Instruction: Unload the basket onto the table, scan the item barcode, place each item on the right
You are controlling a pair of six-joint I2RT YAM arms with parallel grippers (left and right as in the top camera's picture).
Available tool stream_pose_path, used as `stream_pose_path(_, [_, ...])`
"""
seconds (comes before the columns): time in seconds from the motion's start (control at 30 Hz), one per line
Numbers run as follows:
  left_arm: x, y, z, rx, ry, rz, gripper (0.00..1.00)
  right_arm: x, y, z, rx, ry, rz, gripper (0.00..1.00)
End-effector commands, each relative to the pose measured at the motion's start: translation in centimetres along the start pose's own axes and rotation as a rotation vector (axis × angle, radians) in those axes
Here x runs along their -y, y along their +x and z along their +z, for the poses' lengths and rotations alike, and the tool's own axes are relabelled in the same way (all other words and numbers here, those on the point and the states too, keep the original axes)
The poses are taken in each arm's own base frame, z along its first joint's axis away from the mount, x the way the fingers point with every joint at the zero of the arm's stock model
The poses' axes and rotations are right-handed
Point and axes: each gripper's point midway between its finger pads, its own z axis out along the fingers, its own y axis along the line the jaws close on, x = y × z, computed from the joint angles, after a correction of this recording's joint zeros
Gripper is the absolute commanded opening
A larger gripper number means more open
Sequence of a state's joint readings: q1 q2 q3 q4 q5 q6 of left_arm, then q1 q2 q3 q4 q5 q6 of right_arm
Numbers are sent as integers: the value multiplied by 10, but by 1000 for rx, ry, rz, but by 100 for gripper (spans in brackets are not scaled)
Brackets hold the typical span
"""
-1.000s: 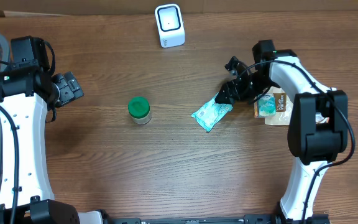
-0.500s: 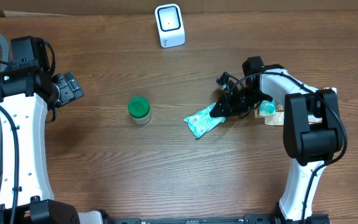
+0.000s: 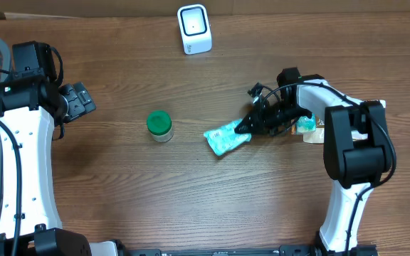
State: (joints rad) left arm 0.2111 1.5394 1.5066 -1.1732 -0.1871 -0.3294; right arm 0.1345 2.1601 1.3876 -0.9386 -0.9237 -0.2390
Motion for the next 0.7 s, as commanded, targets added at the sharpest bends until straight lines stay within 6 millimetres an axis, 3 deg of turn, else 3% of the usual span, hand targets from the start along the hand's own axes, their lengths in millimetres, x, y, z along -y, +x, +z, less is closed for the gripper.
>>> stream_pose_path(0.0, [2,0,-1,3,6,21,100,-57,-43,-52,203,84,-6,4])
stream_pose_path(0.13, [2,0,-1,3,6,21,100,-96,-66,-103,435,202,23,4])
stream_pose_path(0.3, [2,0,-1,3,6,21,99,-166,-61,-152,617,187,-85,4])
stream_pose_path(0.47, [2,0,-1,3,7,21,99,-193,-47,-168,655,156,-129,4])
stream_pose_path(0.67, [2,0,-1,3,7,21,99,-203,-45,-170,665,141,-150,4])
